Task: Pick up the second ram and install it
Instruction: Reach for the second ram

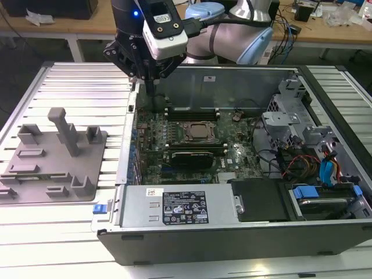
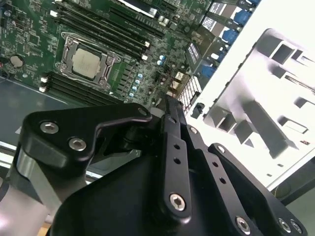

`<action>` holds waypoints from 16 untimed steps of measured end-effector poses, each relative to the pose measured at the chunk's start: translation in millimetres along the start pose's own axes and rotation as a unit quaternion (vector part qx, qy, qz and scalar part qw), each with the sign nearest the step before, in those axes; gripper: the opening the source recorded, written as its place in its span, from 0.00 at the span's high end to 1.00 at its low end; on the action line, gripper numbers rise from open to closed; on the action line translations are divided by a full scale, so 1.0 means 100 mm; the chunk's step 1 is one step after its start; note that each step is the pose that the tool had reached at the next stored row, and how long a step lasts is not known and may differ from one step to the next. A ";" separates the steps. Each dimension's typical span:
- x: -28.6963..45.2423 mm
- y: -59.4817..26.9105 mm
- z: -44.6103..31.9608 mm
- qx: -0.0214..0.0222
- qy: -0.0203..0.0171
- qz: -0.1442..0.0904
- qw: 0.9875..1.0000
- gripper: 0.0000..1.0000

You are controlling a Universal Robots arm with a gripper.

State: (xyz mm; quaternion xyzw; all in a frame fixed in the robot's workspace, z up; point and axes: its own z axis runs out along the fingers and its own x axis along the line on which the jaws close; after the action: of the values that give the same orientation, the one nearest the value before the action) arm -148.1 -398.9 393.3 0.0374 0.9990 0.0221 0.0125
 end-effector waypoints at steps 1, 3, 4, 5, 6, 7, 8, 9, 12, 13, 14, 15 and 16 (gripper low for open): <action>0.029 -0.002 0.000 0.000 0.000 0.000 1.000 0.92; 0.079 -0.006 -0.002 0.000 0.000 0.000 1.000 0.92; 0.103 -0.008 -0.003 0.000 0.000 0.000 1.000 0.92; 0.126 -0.010 -0.003 0.000 0.000 0.000 1.000 0.92; 0.160 -0.012 -0.004 0.000 0.000 0.000 1.000 0.92; 0.207 -0.015 -0.006 0.000 0.000 0.000 1.000 0.92; 0.246 -0.018 -0.006 0.000 0.000 0.000 1.000 0.92; 0.278 -0.021 -0.007 0.000 0.000 0.000 1.000 0.92; 0.355 -0.026 -0.009 0.000 0.000 0.000 1.000 0.92; 0.409 -0.031 -0.010 0.000 0.000 0.000 1.000 0.92; 0.449 -0.034 -0.012 0.000 0.000 0.000 1.000 0.92; 0.480 -0.036 -0.012 0.000 0.000 0.000 1.000 0.92; 0.499 -0.037 -0.013 0.000 0.000 0.000 1.000 0.92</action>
State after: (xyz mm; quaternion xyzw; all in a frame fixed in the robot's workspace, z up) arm -198.1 -398.8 393.2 0.0374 0.9990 0.0221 0.0125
